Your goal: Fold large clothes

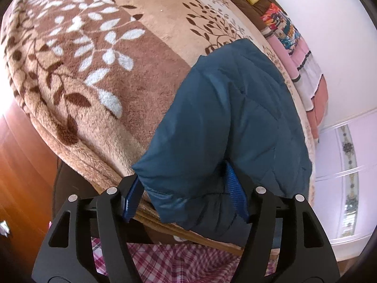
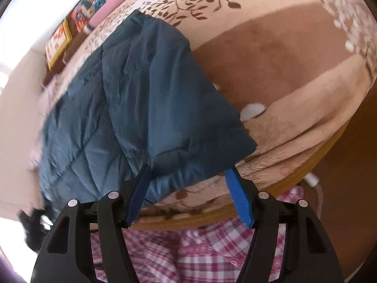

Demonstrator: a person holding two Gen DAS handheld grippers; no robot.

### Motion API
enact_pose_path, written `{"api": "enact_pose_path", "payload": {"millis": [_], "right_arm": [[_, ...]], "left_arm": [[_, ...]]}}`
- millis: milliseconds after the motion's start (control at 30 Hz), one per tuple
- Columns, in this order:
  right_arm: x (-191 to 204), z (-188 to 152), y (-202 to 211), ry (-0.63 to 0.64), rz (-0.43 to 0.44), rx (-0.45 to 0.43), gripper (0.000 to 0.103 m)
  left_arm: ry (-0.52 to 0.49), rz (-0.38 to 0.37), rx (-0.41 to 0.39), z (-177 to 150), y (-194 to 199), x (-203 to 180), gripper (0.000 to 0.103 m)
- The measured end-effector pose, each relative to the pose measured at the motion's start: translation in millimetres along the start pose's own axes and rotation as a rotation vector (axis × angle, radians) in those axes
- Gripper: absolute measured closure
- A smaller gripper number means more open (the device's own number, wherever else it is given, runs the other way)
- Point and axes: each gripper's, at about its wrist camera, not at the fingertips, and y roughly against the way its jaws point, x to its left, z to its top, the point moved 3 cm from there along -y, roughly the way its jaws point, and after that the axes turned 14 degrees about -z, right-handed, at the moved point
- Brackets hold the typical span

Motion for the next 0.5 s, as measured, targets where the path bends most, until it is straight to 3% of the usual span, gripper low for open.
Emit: {"api": "enact_pose_path", "payload": {"millis": [167, 267, 333, 367, 500], "right_arm": [[3.2, -5.0, 20.3, 0.121, -0.139, -0.110, 0.038], [3.5, 0.7, 39.1, 0.179, -0.172, -0.195, 0.038], [12.9, 6.8, 49.7, 0.213, -0.136, -0.227, 0.041], [22.9, 11.2, 53.9, 0.239, -0.091, -0.231, 0.051], [73.4, 27.1, 54.7, 0.329, 0.028, -0.219, 0.070]], "left_arm": [[-0.037, 0.031, -0.011, 2.2, -4.5, -7.6, 0.035], [-0.060, 0.049, -0.018, 1.7, -7.9, -11.7, 0.033], [-0.087, 0.065, -0.027, 1.4, -8.8, -13.4, 0.032], [-0.104, 0.074, -0.033, 1.2, -9.1, -14.4, 0.032], [-0.138, 0.091, -0.054, 0.0, -7.9, -16.8, 0.031]]}}
